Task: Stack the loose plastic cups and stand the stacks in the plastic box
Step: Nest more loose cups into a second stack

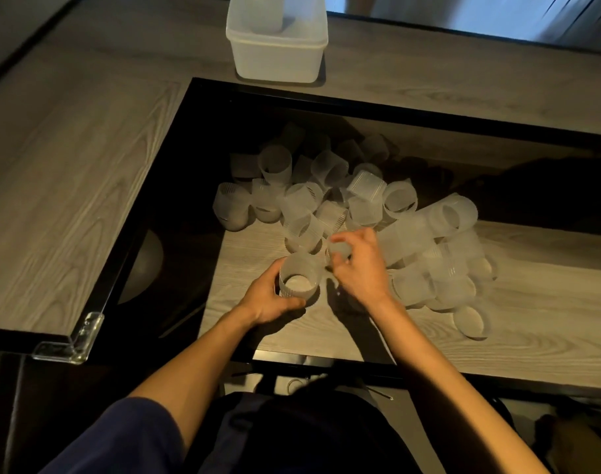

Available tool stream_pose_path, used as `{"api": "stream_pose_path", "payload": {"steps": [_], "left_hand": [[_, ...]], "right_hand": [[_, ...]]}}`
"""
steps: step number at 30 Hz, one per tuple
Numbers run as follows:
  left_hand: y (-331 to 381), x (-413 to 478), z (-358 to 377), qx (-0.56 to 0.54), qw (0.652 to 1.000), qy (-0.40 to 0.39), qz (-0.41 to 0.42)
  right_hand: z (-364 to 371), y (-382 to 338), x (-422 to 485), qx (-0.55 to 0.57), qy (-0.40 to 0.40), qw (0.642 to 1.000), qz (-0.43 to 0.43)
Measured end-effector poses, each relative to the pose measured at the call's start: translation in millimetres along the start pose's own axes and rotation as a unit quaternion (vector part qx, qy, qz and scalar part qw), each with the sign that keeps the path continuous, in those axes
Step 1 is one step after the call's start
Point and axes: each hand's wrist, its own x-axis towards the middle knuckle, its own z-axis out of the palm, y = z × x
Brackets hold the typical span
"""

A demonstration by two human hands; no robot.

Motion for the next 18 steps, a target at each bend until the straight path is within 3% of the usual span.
{"api": "stream_pose_path", "payload": {"steps": [2, 5, 9, 12, 15, 18], "left_hand": [[0.2, -0.7, 0.1, 0.006, 1.0, 0.001, -0.002], [-1.4, -1.0, 0.5, 0.01, 1.0, 0.001, -0.006], [-1.7, 0.1, 0.8, 0.01, 1.0, -0.002, -0.011], [-3.6, -0.1, 0.5, 0.0, 1.0, -0.003, -0.016], [-6.6, 0.3, 0.3, 0.001, 1.0, 0.003, -0.012], [-5.6, 1.5, 1.3, 0.014, 1.0, 0.005, -0.016]], "right_hand": [[-2.4, 11.6, 8.3, -0.081, 0.018, 0.995, 0.062], [0.2, 27.3, 13.6, -0.126, -0.062, 0.984, 0.11], [-1.8, 23.6, 14.4, -0.048, 0.009, 0.997, 0.057], [-12.6, 7.3, 7.2, 0.08, 0.024, 0.996, -0.001], [-18.7, -1.3, -6.3, 0.111, -0.085, 0.989, -0.055], [-12.0, 0.1, -12.9, 0.048, -0.155, 0.982, -0.101]]}}
